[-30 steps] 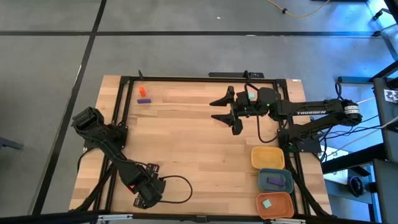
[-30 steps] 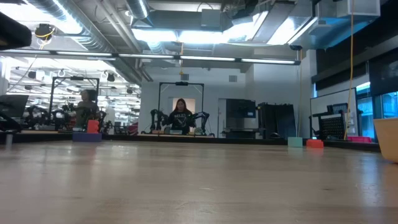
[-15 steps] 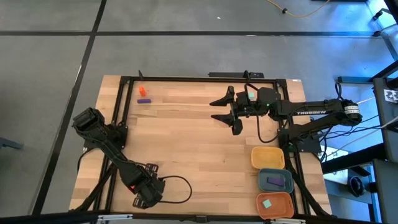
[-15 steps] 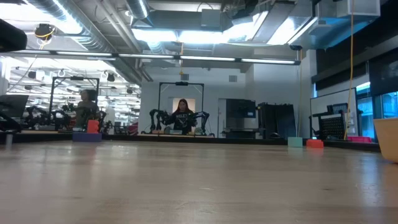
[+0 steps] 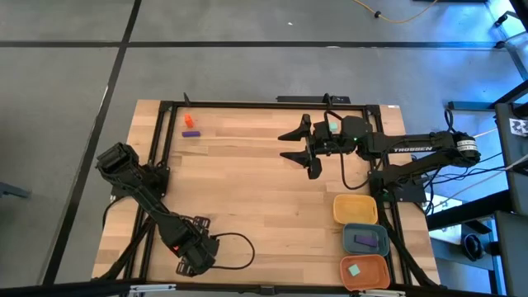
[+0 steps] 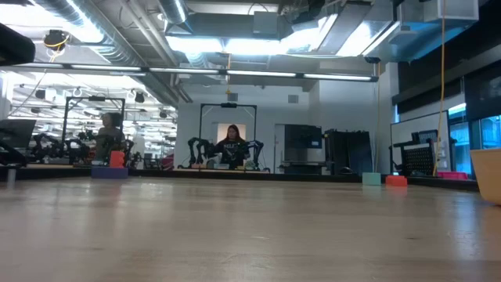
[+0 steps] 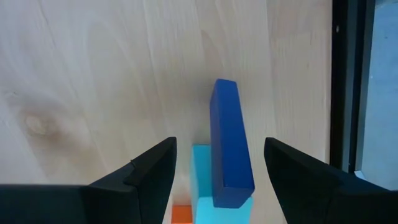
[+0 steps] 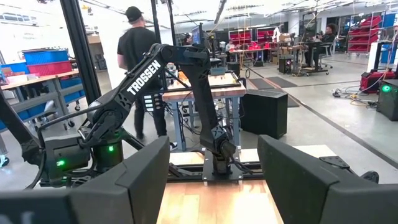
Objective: Sort & place blocks by color
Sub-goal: Put the bottom violet block into the blue bin
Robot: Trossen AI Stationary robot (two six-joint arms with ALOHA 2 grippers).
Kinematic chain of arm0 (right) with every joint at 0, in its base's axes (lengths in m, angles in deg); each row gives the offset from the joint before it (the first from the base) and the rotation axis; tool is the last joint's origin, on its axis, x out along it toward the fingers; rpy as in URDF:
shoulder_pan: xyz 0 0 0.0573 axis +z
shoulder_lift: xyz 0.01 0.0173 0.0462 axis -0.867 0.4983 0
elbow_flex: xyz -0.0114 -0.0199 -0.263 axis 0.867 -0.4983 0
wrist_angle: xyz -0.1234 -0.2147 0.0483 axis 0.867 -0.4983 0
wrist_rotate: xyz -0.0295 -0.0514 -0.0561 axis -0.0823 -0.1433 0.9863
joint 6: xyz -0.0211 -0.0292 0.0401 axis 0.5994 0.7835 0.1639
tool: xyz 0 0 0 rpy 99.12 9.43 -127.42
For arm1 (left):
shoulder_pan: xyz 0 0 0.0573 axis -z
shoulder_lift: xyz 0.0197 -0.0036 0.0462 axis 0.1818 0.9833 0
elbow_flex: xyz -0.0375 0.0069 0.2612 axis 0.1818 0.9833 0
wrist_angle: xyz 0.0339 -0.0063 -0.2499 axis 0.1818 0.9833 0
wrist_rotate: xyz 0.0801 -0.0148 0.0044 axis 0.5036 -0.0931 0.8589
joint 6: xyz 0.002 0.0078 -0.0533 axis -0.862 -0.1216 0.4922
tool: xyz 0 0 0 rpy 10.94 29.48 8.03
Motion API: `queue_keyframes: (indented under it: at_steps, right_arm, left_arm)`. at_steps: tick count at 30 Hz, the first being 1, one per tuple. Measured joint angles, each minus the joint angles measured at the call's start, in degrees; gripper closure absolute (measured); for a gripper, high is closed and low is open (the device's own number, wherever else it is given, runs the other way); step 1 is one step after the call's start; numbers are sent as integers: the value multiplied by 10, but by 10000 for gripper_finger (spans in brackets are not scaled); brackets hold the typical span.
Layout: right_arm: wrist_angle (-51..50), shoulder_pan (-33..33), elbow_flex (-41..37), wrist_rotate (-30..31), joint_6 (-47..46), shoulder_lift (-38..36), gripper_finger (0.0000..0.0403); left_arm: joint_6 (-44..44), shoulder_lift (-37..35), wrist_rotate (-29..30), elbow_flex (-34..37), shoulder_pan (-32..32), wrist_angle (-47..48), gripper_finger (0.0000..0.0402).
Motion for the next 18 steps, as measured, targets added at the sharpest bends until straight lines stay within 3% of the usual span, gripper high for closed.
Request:
queue_keyframes:
  at_steps: [18]
  right_arm:
    - [0,0,0,0,0,0,157]
  left_arm:
    - [-13,0,0,0,0,3,259]
